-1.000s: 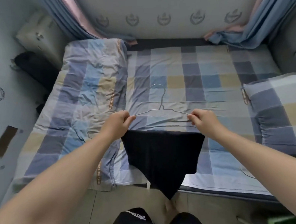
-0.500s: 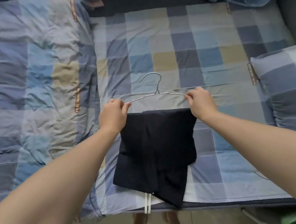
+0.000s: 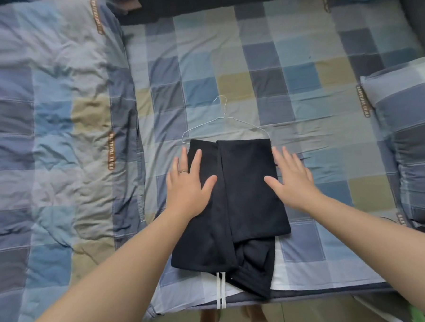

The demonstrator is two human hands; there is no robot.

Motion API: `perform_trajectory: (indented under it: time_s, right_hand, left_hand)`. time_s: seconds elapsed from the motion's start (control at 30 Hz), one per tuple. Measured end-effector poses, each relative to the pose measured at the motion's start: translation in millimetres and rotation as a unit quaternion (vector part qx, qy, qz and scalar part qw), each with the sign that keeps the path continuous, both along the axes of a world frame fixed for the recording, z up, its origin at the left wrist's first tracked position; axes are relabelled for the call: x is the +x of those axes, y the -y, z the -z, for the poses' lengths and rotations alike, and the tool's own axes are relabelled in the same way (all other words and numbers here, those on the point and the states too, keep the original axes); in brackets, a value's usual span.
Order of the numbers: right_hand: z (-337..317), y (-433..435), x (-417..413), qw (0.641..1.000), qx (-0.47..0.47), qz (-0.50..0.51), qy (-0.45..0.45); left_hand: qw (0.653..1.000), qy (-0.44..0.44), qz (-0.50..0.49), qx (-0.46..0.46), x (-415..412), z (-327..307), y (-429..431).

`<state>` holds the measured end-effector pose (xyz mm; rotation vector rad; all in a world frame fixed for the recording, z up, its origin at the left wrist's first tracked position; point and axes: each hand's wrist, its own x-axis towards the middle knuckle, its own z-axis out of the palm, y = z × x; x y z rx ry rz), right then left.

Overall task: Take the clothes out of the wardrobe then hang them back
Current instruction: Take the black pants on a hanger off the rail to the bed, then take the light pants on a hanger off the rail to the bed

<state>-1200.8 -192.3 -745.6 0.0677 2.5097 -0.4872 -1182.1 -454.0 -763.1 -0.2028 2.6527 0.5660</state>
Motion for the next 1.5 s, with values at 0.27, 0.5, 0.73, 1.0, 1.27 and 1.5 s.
perform_trajectory:
  time_s: [0.27,0.5,0.73,1.0,1.27,1.5]
  right_hand:
    - [-140.3,-1.6,73.1,0.998,-0.015,0.028,-0.048]
    - [-205.7,8.9,144.3,0.989,0.015,0.099,-0.11]
    - [-232.0,24.3,216.8,0.961,0.079,0.211,-0.158]
    - [-242.3,10.9,342.4,0.905,0.164,0.366,-0.14]
    - [-256.6,8.8,510.1,0.788,0.208,0.564,-0.133]
    - [-278.2,26.6,679.4,0.664,0.248,0.693,-0.13]
  left_hand:
    - [0.998,-0.048,0.035,-0.005,57.1,-128.6,-15.4]
    - [0.984,-0.112,0.136,0.01,72.7,-204.7,-17.3]
    - [0.945,-0.148,0.29,0.044,77.5,-232.5,-35.9]
    - [0.862,-0.154,0.478,0.071,128.9,-239.7,-110.3]
    - [0.717,-0.146,0.673,0.108,261.1,-254.1,-211.5]
    - [0.567,-0.165,0.792,0.158,430.4,-283.6,-281.6]
